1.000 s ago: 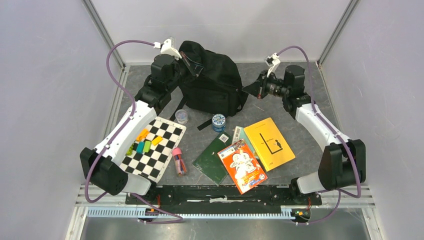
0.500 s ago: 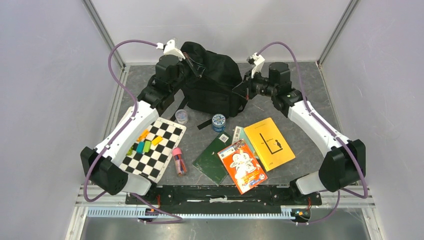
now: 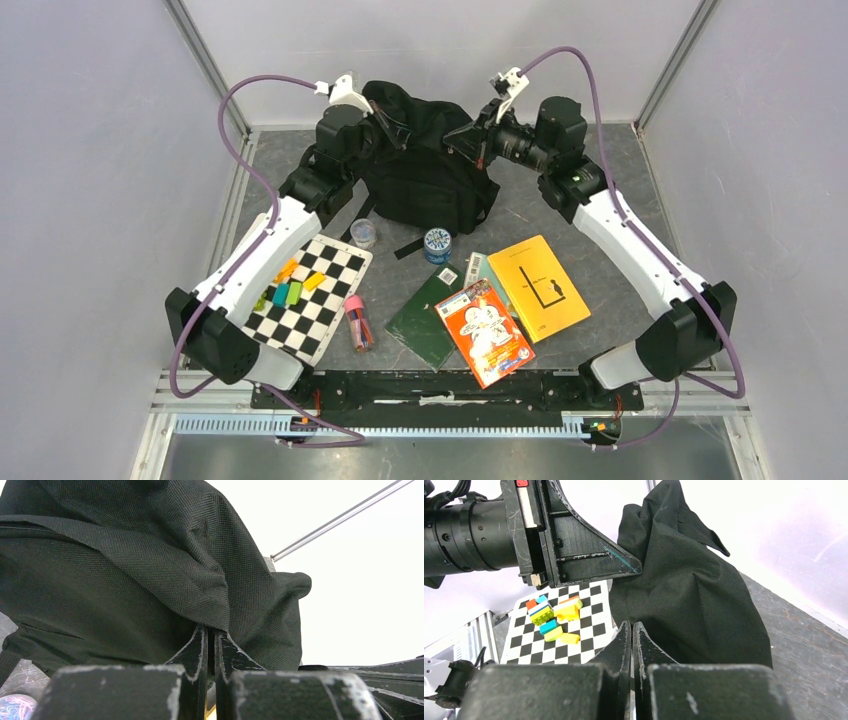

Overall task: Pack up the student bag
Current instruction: Unzip the student bag at the center of the board.

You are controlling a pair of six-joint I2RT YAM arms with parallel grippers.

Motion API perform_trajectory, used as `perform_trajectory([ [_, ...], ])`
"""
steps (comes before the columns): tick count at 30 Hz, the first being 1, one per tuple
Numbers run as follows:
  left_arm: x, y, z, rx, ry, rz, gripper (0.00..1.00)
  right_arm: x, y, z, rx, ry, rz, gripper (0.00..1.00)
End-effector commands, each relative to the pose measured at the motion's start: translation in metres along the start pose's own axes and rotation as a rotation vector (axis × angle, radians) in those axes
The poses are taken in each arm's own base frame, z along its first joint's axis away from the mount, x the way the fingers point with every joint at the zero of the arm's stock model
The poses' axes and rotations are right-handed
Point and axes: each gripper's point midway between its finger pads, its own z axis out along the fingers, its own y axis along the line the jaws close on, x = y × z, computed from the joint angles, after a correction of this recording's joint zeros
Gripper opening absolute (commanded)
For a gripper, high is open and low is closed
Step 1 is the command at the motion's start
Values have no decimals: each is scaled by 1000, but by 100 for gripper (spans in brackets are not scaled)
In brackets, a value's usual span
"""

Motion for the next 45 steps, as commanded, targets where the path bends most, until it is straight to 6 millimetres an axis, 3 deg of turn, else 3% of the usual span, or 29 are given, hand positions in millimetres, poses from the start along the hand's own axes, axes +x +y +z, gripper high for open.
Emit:
perform_trajectory([
  [1,10,-1,2,-13,44,30,2,-59,28,11,-80,-162,-62,0],
  [7,3,-5,5,-14,25,52,4,-61,51,17,-129,-181,-70,0],
  [9,-7,-8,3,-7,1,93,24,-58,47,17,-106,-177,-61,0],
  [12,-29,-14,-9,17,-62,203,70,-50,36,17,-46,-152,-44,0],
  [16,-50,-12,-33,20,-147,338,93,-42,30,17,-12,-134,-2,0],
  [19,-52,-19,-54,108,-200,417,95,-37,31,16,-10,-123,31,0],
  [24,-25,-34,-79,312,-239,570,94,-31,29,12,20,-113,104,0],
  [28,-17,-40,-90,380,-245,625,94,-29,29,3,48,-106,134,3],
  [32,-10,-52,-94,436,-234,657,94,-22,29,-5,71,-93,154,19],
  [37,-11,-63,-102,458,-253,699,94,-21,28,-23,116,-89,135,56],
  [40,-12,-71,-112,481,-258,699,92,-27,19,-41,189,-92,114,69],
  [45,7,-85,-126,525,-211,730,93,-27,-4,-72,288,-93,88,83],
])
